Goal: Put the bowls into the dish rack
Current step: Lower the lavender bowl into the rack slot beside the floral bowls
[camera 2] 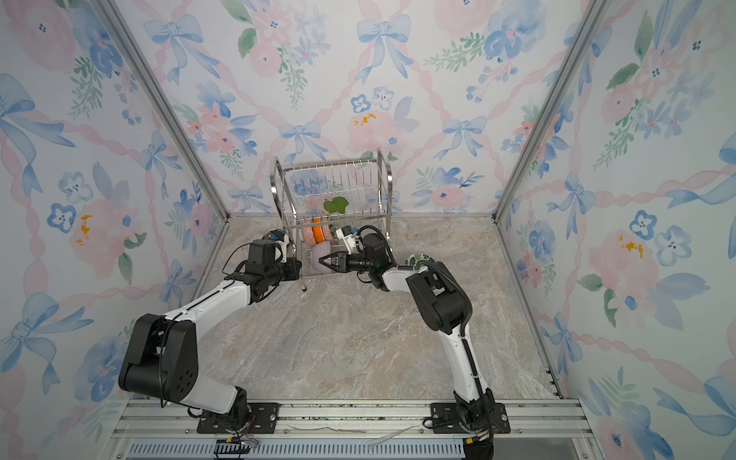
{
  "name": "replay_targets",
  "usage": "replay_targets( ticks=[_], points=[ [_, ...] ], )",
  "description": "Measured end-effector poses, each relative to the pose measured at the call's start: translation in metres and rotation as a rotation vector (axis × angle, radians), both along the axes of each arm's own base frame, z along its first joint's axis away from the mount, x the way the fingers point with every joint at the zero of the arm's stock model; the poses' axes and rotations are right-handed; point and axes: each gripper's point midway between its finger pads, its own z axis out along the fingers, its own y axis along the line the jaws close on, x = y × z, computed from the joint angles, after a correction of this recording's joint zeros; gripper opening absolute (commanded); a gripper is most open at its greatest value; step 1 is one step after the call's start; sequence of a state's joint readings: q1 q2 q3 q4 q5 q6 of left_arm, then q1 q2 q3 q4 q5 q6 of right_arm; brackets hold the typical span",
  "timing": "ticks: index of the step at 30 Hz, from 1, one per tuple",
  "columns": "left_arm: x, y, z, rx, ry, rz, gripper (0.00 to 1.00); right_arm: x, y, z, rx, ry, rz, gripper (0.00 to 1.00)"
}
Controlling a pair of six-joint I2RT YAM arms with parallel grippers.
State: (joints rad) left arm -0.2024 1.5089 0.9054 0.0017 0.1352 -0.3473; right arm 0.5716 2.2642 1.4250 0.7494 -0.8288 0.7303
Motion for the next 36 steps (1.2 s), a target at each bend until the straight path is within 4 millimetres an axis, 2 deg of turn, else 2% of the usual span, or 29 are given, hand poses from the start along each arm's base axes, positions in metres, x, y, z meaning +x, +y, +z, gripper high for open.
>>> replay_targets(
  ticks=[36],
  points=[
    [0.000, 0.000, 0.000, 0.001, 0.000, 0.000, 0.05, -0.008, 0.016, 0.003, -0.081, -0.008, -0.020, 0.27]
  ],
)
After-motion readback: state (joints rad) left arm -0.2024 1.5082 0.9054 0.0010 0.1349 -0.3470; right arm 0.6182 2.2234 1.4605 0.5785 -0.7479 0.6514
